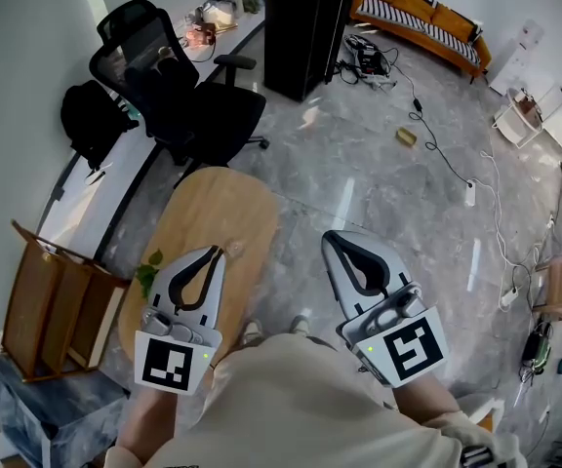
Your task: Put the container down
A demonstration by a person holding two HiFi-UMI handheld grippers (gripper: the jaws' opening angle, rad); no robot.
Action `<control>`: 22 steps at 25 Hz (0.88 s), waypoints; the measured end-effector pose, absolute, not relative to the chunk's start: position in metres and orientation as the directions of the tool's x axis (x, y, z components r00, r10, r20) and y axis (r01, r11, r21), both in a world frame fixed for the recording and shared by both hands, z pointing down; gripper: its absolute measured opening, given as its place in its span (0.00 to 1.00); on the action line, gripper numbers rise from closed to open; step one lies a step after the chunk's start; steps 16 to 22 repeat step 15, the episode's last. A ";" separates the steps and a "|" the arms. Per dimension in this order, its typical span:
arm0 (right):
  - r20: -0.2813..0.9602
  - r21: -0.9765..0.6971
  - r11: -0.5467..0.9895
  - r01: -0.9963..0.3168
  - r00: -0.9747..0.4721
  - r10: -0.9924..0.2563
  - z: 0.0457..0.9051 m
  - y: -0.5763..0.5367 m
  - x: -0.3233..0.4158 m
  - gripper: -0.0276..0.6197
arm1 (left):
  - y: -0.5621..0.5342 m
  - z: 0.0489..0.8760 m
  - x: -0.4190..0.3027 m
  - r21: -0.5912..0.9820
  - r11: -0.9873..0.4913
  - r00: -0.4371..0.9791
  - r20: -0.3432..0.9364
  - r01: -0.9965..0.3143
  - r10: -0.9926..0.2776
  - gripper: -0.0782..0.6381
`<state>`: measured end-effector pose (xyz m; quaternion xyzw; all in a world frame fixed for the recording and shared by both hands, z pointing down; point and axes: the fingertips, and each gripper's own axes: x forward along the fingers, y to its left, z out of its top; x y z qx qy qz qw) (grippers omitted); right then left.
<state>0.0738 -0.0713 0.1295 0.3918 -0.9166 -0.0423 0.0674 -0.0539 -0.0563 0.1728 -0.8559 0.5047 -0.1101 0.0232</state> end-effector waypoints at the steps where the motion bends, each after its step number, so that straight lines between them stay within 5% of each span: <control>1: 0.087 0.119 0.693 -0.711 -0.688 -0.720 0.127 -0.071 0.074 0.04 | -0.056 0.172 -0.054 -0.146 -0.489 0.465 0.167 -0.860 -0.869 0.13; 22: 0.069 0.127 0.708 -0.695 -0.706 -0.705 0.116 -0.076 0.071 0.04 | -0.055 0.158 -0.057 -0.156 -0.464 0.442 0.157 -0.872 -0.883 0.13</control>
